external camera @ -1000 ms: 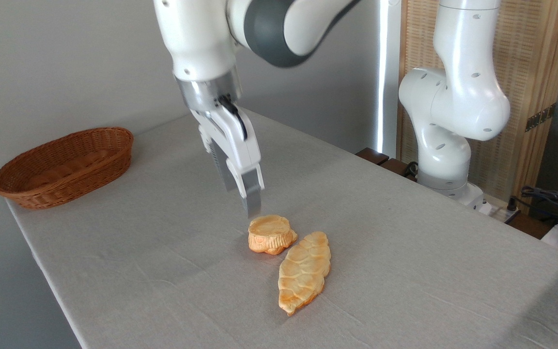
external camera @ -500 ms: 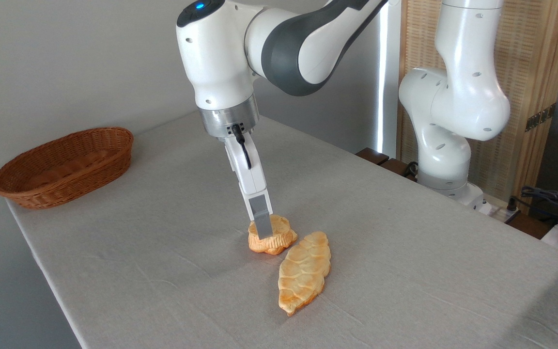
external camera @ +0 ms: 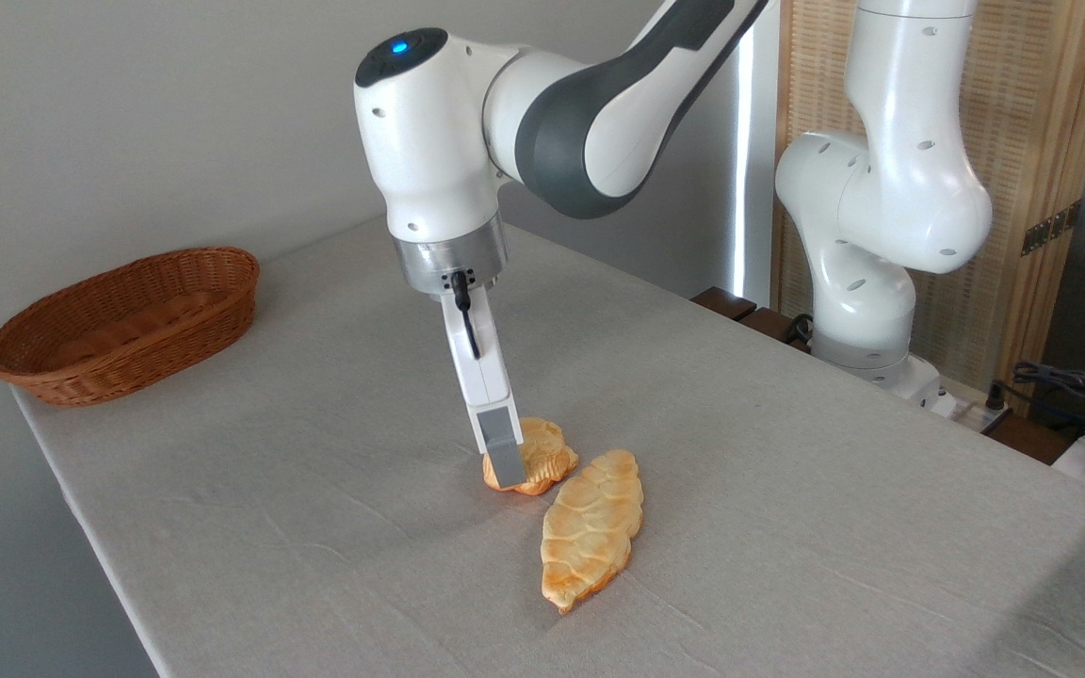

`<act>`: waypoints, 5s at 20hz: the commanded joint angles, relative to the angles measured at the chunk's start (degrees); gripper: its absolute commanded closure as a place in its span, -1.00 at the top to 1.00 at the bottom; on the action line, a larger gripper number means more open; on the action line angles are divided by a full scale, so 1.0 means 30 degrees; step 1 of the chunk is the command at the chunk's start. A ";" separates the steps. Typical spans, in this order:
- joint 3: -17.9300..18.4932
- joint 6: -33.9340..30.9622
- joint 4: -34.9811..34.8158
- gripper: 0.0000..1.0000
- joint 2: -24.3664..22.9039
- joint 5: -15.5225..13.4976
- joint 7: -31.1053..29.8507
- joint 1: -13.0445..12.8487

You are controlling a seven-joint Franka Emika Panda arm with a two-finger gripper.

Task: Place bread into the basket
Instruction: 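Close the gripper on the small round bread slice, then lift the bread slice and carry it over the wicker basket, then lower the bread slice into the basket and open the gripper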

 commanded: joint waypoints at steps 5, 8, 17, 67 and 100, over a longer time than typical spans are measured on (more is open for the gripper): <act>0.0012 0.0509 -0.0225 -0.08 0.0124 0.0222 0.0920 -0.0044; 0.0012 0.0509 -0.0225 -0.08 0.0095 0.0193 0.0920 -0.0044; 0.0012 0.0509 -0.0225 -0.06 0.0095 0.0193 0.0920 -0.0044; -0.1571 1.8878 1.5713 -0.03 1.4333 0.0984 -2.4070 -1.0269; 0.1506 1.7537 1.5186 1.00 1.3519 0.1277 -2.4334 -1.2145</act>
